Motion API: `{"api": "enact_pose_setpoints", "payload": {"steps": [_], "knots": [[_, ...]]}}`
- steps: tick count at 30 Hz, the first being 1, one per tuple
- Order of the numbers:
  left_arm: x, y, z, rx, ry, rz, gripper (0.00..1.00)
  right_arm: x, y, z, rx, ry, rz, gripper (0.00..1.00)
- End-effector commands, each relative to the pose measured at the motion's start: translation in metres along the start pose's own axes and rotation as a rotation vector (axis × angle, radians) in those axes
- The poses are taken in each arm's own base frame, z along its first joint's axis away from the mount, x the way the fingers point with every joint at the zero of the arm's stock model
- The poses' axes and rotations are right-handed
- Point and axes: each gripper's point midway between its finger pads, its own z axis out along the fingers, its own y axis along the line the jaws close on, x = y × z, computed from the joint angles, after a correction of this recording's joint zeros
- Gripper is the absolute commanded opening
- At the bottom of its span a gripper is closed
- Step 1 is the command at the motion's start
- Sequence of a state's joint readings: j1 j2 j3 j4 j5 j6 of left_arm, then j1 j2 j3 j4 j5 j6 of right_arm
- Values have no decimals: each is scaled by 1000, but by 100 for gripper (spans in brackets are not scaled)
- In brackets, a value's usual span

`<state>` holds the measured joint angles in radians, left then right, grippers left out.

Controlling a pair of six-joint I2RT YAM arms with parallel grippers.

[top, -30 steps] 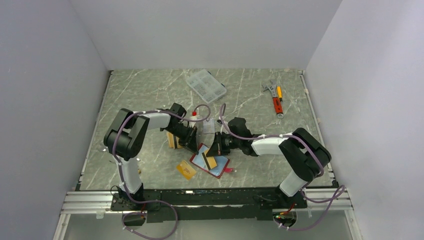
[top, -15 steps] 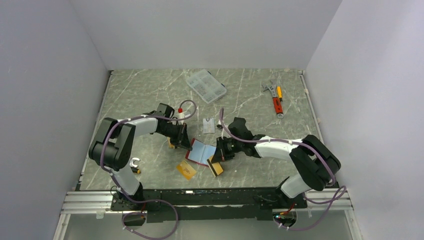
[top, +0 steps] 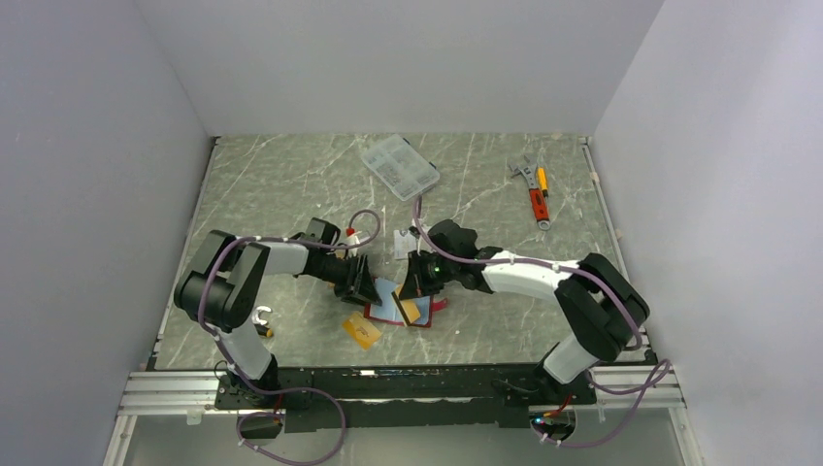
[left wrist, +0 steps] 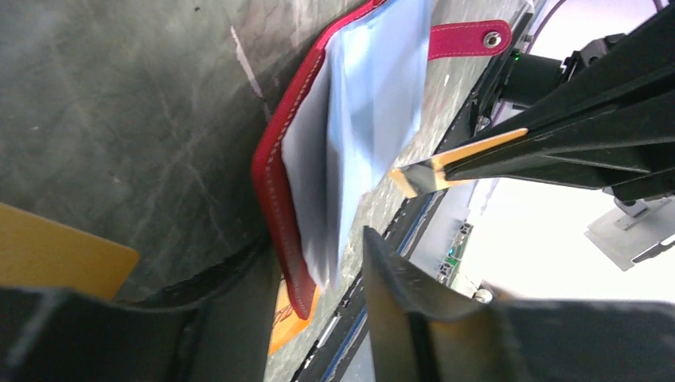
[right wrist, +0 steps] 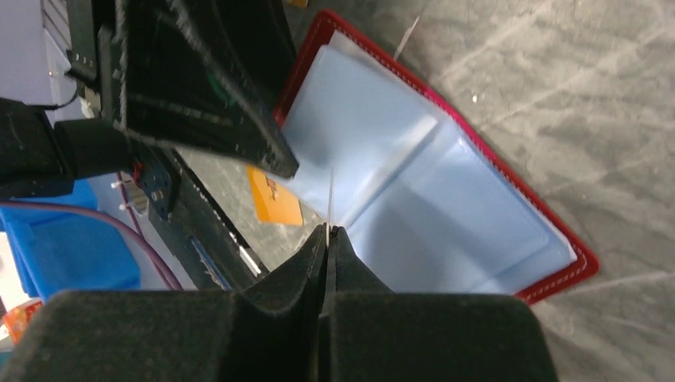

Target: Put the credit cards into the card holder

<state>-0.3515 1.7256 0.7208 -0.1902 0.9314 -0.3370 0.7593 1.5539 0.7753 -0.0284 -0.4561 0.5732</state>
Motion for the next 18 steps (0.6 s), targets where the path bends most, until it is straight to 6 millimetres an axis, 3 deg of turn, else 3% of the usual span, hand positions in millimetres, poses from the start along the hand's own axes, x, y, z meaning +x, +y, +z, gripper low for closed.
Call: {"api": "enact_pose_setpoints", "payload": {"steps": [1,5,7,8,9,10,18], "knots": [[-11,-21,-4,71,-40,95,50,-24,11,14,-49,-40,15,0],[-11,-26,-10,65,-51,150,53,-23,8,24,-56,-17,26,0],[-13,-27,-13,47,-59,182,60,-21,7,28,-61,-3,28,0],[-14,-27,-15,30,-58,192,69,-21,7,29,-62,-1,29,0],[-18,-28,-17,19,-65,225,87,-20,6,30,-62,7,31,0],[-21,-30,-21,10,-64,250,98,-18,5,31,-62,14,34,0],[-40,-62,-47,-22,-94,448,99,6,-10,33,-43,68,43,0]]}}
